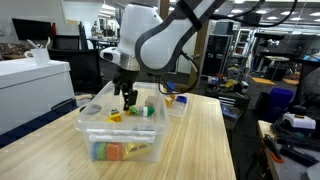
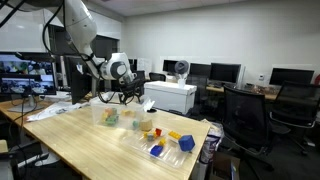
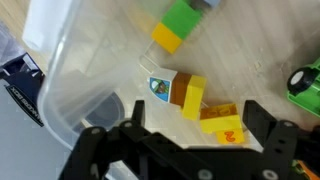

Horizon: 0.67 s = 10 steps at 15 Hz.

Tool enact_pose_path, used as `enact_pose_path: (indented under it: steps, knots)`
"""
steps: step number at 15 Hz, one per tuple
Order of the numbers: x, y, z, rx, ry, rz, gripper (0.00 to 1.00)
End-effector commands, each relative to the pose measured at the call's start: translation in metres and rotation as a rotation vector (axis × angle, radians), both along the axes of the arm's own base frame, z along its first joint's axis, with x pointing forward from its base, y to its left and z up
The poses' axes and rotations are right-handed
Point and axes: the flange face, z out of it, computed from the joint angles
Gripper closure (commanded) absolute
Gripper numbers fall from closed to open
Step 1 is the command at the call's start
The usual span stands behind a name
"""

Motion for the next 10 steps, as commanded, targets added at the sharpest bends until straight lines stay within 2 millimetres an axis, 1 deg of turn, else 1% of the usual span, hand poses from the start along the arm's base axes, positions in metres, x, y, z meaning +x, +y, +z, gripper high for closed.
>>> enact_pose_path:
  steps: [1,3,4,7,8,10]
  knots:
    - [0.004,-0.031,0.002,-0.004,0.008,-0.089,0.00]
    - [0.007,-0.059,-0.006,0.006,0.044,-0.179,0.00]
    - [0.009,-0.065,-0.010,0.014,0.080,-0.218,0.00]
    - [0.017,-0.071,-0.016,0.029,0.157,-0.291,0.00]
    - [0.023,-0.075,-0.029,0.022,0.213,-0.345,0.00]
    - [0.025,-0.076,-0.043,0.022,0.271,-0.394,0.00]
